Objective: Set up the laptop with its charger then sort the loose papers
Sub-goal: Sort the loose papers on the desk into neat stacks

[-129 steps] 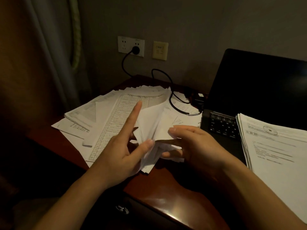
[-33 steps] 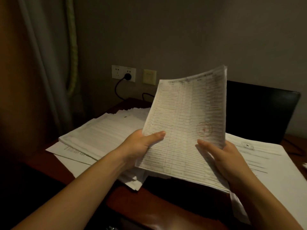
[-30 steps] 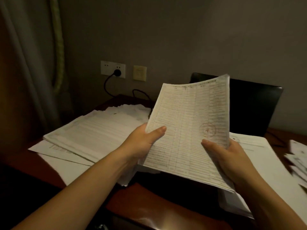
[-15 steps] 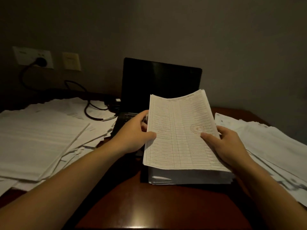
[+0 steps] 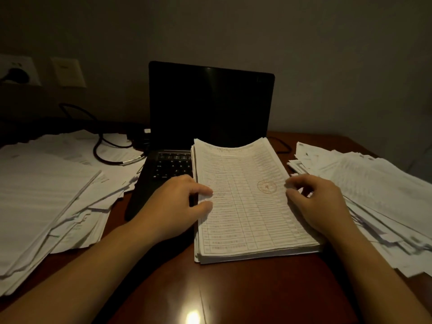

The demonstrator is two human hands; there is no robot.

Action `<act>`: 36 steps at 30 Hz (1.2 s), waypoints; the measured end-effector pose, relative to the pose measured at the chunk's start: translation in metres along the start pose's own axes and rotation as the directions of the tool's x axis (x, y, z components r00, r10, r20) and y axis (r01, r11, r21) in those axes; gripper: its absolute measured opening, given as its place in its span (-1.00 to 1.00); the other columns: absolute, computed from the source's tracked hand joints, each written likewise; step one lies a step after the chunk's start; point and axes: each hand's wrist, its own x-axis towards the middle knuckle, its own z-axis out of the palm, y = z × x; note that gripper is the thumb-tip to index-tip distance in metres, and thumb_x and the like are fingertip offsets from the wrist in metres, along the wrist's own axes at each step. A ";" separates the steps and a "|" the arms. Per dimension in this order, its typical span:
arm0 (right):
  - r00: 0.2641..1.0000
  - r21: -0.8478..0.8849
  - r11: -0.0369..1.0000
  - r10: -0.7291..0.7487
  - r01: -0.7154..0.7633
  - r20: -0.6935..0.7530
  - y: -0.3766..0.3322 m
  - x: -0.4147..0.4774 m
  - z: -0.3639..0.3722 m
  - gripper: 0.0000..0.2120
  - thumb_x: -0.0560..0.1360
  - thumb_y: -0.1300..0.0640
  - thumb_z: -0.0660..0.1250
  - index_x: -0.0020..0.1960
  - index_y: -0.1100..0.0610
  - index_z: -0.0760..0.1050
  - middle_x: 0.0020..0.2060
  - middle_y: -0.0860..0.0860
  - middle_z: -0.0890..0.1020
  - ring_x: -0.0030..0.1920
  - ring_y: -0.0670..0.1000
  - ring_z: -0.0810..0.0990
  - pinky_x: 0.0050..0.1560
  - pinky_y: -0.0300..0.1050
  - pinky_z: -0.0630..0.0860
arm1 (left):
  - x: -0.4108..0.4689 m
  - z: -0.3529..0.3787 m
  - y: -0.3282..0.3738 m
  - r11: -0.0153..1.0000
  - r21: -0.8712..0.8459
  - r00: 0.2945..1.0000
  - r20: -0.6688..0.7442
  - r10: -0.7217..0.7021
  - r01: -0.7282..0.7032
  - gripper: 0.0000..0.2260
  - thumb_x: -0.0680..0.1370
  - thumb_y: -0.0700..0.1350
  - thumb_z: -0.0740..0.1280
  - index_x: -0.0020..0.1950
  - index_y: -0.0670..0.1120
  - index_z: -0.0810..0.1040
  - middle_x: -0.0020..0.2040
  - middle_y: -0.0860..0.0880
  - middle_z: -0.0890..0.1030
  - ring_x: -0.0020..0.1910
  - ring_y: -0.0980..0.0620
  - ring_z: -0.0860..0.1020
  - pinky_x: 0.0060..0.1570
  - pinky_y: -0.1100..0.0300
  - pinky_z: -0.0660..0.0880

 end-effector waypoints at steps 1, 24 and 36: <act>1.000 -0.016 1.000 0.007 -0.006 0.015 0.001 0.000 0.000 -0.86 0.56 0.13 0.39 0.08 -0.06 0.60 0.00 -0.06 0.65 -0.14 -0.13 0.55 -0.24 -0.34 0.38 | 0.001 -0.001 0.000 1.000 0.024 1.000 0.010 -0.004 0.003 -0.68 0.58 0.14 0.35 0.32 0.16 0.57 0.10 0.24 0.45 0.09 0.23 0.43 0.03 0.33 0.37; 0.920 -0.098 0.921 -0.360 0.377 0.158 -0.092 -0.032 0.019 -0.80 0.57 0.19 0.28 0.08 -0.03 0.63 0.14 -0.17 0.50 0.24 -0.17 0.35 0.31 -0.17 0.29 | -0.032 -0.049 -0.021 0.997 0.082 0.992 -0.123 0.004 0.006 -0.71 0.56 0.20 0.31 0.28 0.25 0.53 0.38 0.12 0.39 0.43 0.10 0.25 0.43 -0.04 0.21; 0.647 0.126 0.763 -0.612 0.634 0.455 -0.254 -0.041 0.144 -0.81 0.60 0.11 0.29 0.14 -0.03 0.62 0.25 -0.09 0.54 0.26 -0.07 0.47 0.28 -0.10 0.45 | -0.124 -0.126 -0.144 0.643 0.387 0.743 -0.223 -0.631 0.661 -0.32 0.55 0.45 -0.07 0.61 0.21 -0.08 0.65 -0.01 -0.11 0.61 -0.16 -0.18 0.48 -0.37 -0.09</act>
